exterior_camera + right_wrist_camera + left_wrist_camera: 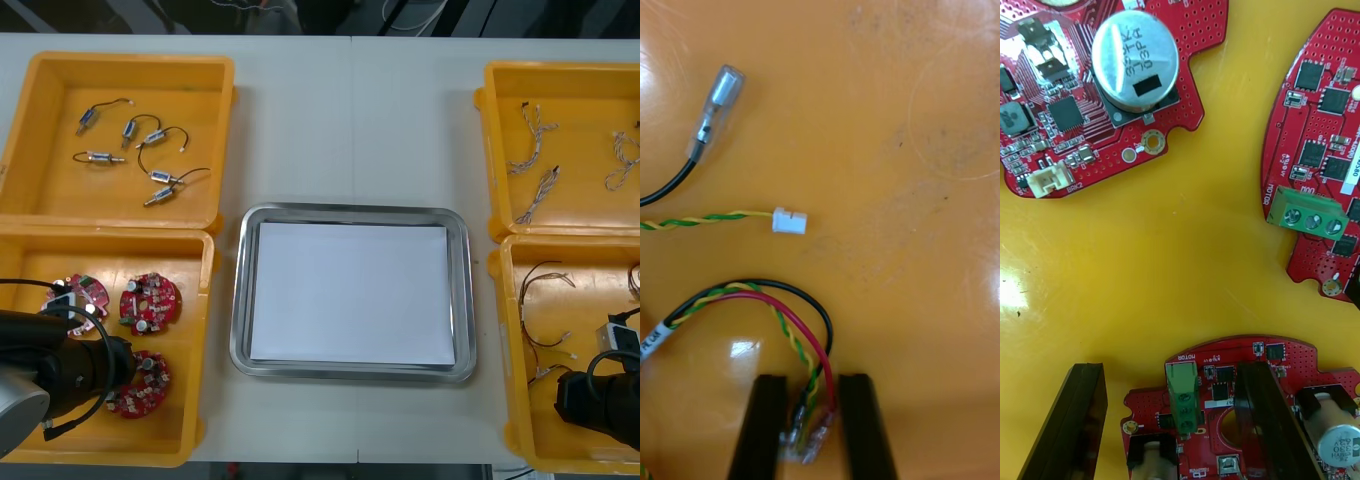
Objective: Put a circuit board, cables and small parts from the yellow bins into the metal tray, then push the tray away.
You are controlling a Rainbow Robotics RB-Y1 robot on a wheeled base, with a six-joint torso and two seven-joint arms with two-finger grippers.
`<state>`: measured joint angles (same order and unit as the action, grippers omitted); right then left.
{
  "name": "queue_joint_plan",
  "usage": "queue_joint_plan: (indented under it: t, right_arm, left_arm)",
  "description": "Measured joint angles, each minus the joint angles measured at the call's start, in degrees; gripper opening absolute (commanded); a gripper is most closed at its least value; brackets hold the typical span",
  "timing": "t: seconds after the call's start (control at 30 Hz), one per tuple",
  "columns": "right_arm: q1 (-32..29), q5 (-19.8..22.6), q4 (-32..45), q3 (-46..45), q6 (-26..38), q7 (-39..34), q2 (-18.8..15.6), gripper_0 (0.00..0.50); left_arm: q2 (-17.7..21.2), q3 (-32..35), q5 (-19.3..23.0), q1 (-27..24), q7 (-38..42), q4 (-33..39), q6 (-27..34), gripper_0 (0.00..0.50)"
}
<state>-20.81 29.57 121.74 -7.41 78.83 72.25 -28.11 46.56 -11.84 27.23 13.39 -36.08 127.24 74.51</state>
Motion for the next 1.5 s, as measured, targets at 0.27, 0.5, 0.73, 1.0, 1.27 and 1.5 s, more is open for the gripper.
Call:
queue_joint_plan:
  t: [0.27, 0.5, 0.73, 1.0, 1.27, 1.5]
  right_arm:
    - [-0.11, -0.06, 0.0, 0.08, -0.55, 0.0, 0.02, 0.0]
    - [0.05, -0.04, 0.02, -0.04, -0.16, 0.0, 0.02, 0.0]
    - [1.74, 0.03, 0.54, -1.09, 4.07, 0.0, -0.03, 0.0]
    - [4.11, 0.26, 4.96, -4.22, 11.45, 0.0, -0.05, 0.0]
    - [5.65, 1.44, 9.51, -7.43, 15.19, 0.0, -1.5, 0.0]
    - [5.78, 2.35, 9.64, -8.5, 15.2, 0.0, -5.27, 0.0]
  left_arm:
    - [0.0, 0.0, 0.0, 0.01, 0.0, -0.01, -0.01, 0.0]
    - [-0.03, -0.01, 0.01, 0.01, 0.01, -0.01, -0.03, 0.0]
    - [-0.08, -0.01, 0.01, 0.01, 0.01, -0.01, -0.03, 0.0]
    - [-0.11, -0.01, 0.04, 0.0, 0.01, -0.01, -0.01, 0.0]
    - [-0.09, 2.38, 6.36, -1.44, 0.01, 0.0, 5.15, 0.0]
    - [1.11, 5.84, 11.92, -5.2, 0.01, 0.13, 10.9, 0.0]
